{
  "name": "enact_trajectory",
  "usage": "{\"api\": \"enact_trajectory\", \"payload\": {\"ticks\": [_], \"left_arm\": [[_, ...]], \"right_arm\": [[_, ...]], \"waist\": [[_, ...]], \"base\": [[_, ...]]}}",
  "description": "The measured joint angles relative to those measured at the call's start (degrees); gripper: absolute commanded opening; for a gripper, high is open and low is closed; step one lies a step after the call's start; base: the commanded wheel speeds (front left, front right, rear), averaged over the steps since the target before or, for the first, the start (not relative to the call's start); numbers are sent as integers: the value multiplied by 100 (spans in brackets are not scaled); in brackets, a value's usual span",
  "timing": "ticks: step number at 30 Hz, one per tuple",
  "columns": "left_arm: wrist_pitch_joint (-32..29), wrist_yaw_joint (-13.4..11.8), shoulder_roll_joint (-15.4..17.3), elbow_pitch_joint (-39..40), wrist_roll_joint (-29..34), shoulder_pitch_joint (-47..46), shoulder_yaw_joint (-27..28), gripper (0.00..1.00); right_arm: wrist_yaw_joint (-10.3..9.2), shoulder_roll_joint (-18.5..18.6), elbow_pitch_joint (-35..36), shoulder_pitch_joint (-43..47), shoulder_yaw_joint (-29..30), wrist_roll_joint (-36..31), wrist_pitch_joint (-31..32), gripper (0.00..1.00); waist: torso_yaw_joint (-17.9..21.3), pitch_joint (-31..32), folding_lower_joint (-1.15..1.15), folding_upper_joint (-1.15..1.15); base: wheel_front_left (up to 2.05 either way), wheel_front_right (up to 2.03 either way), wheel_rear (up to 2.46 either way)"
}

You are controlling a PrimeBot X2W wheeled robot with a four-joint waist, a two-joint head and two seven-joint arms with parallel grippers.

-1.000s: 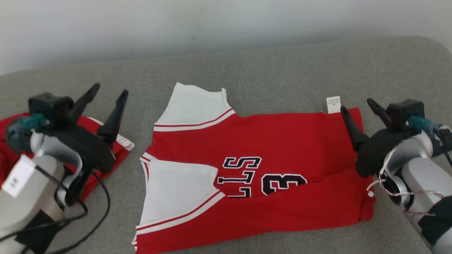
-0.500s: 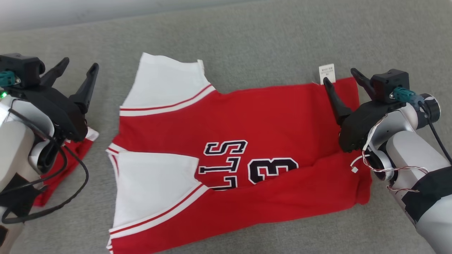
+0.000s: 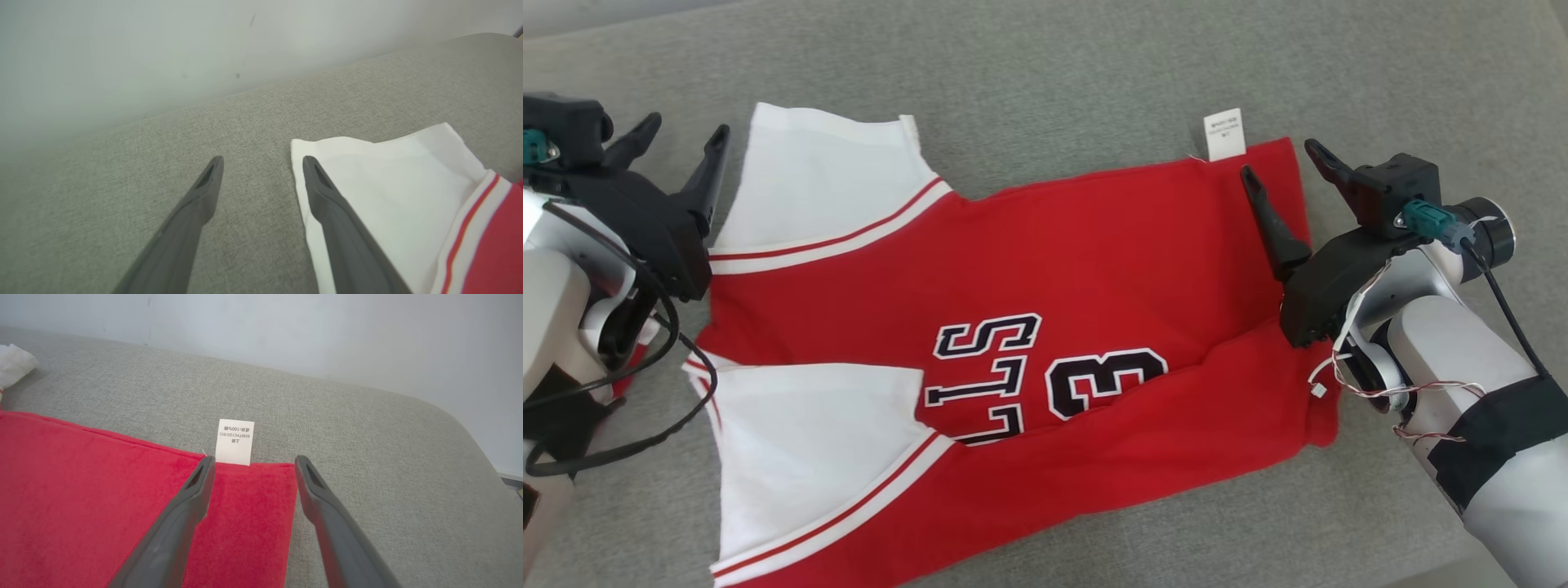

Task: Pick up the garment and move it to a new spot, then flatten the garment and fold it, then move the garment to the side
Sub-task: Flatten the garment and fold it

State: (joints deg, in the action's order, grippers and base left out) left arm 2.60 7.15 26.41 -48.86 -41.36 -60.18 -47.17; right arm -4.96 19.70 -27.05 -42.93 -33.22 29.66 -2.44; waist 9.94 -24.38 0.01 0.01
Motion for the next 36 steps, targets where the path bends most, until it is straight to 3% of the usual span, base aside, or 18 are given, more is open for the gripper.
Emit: {"api": "enact_trajectory", "payload": {"ticks": [22,23,24,26,36], "left_arm": [[-296,0,54,-572,-355,-516,-742,100],[-296,0,54,-572,-355,-516,-742,87],[-307,0,56,-581,-363,-526,-772,46],[-304,0,60,-580,-387,-562,-826,0],[-198,1,46,-445,-719,-648,-1088,0]], "right_arm": [[-7,-10,59,1,-51,-146,-220,100],[-7,-10,59,1,-51,-146,-220,100],[-7,-10,60,1,-51,-146,-221,100],[-7,-12,60,1,-53,-147,-231,100],[-7,-9,-229,-353,25,-142,-88,100]], "waist": [[452,-293,0,0],[452,-293,0,0],[454,-301,0,0],[454,-317,-1,0],[300,-345,0,0]], "base": [[0,0,0],[0,0,0],[0,0,0],[0,0,0],[0,0,0]]}}
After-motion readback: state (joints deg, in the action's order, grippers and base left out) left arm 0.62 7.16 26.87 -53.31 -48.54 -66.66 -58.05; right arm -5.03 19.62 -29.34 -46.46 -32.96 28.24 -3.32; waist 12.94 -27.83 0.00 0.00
